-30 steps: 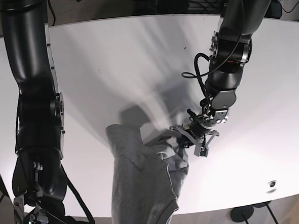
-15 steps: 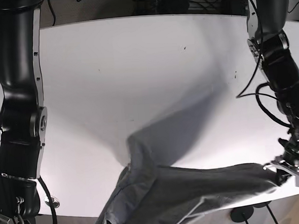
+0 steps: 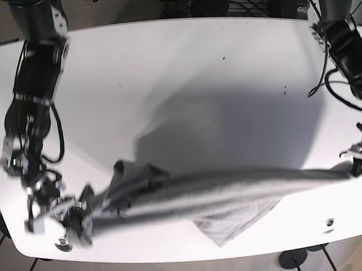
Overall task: Fold the T-shirt properly
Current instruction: 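Stretch the grey shirt between both grippers and lay it down, then lift the grey shirt with both grippers, swing it and lay it flat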
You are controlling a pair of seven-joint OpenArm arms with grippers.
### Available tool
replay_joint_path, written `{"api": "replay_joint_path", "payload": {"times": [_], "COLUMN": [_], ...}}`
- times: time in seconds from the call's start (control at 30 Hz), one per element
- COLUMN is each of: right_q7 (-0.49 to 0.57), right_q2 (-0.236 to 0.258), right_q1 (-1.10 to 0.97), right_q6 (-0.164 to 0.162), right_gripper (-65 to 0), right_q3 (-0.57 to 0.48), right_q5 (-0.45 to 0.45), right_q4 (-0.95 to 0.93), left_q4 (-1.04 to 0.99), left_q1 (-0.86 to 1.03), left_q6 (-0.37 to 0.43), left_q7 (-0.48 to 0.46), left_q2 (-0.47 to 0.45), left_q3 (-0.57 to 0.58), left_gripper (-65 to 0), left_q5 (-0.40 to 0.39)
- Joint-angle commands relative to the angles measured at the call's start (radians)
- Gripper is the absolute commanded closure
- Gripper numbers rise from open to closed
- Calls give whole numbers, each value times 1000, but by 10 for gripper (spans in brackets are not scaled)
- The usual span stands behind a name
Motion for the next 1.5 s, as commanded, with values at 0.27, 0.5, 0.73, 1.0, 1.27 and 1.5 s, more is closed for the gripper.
{"api": "replay_joint_path", "payload": {"times": [0.27,0.5,0.73,1.0,1.27,1.5], "right_q7": [16,19,18,-82,-74,-162], "right_q2": [-86,-107,-96,-107,-76,-79], "right_q1": [-571,-769,-832,-918,-950,-845], "right_q6": [-13,-14,-11,-11,38,-48], "right_gripper": [-21,-21,-22,-428,-498,-496], "right_q3": [134,139,131,139,203,161], "right_q5": [158,164,244,247,330,186], "right_q4": [332,406,407,518,521,519], "left_q4": [88,220,248,412,550,254], "left_q1": [345,602,707,741,615,164], "left_q6": [-103,-103,-103,-103,-103,-58], "left_q7": [-23,-23,-20,133,181,173], "left_q2": [-30,-15,34,36,-4,82], "left_q3": [-212,-318,-438,-441,-278,105], "left_gripper": [0,0,-4,-358,-433,-433], "left_q5": [-6,-13,-10,-12,-251,-68]}}
